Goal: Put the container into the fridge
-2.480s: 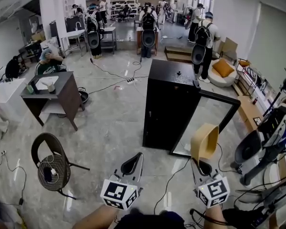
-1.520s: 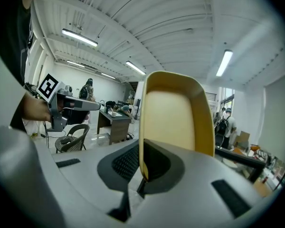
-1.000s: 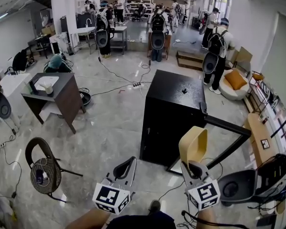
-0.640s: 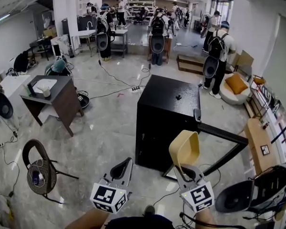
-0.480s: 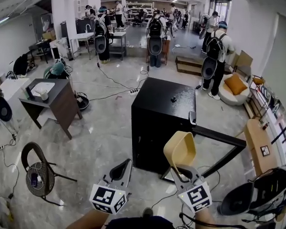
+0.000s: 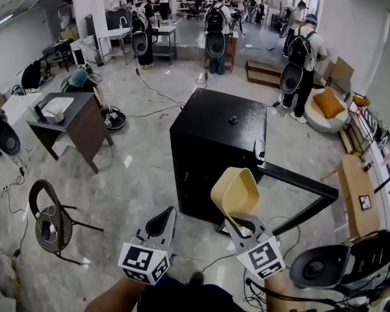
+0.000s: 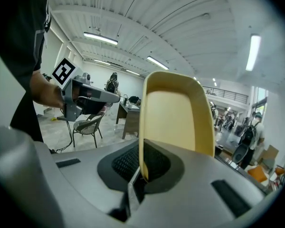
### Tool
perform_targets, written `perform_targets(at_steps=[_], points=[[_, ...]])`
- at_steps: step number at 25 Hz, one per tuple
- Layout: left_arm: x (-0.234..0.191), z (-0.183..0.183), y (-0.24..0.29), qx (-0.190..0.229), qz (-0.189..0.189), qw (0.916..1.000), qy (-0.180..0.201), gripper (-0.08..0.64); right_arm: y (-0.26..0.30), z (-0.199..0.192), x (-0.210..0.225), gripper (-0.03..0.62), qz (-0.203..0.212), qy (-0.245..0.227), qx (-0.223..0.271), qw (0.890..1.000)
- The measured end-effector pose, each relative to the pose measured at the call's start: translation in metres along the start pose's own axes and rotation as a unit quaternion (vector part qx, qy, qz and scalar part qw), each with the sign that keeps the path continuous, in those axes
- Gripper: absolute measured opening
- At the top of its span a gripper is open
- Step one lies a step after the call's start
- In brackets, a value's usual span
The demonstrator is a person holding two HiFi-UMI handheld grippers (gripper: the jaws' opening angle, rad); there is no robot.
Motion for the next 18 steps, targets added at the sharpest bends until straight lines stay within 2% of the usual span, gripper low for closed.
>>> perform_targets(at_steps=[4,10,18], points=[[-0.004,0.0,0.006,-0.002,0.007,1.0,-0.006,0.008,0.017,-0.003,0.003,0.017,0.004,-0.014,-0.014,1.0],[-0.02,-0.005,0.016,-0.008,0.007,0.9999,-0.007,0.008,0.058,-0.007,0.0,0.017,0.036,-0.066,-0.056,0.996],[-0.053,-0.005,0.028,-0.011,0.007,0.9999,-0.005,0.008,0.119,-0.023,-0.002,0.017,0.057,-0.091,-0.119,0.987]])
Point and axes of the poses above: the fingertips, and each gripper's own axes: y forward along the fingers, x to its right, z out of its top, the point moved 10 cm from there along -y, backward along the fingers, and after that the axes turned 14 degrees about -x, right-handed, at the moved point
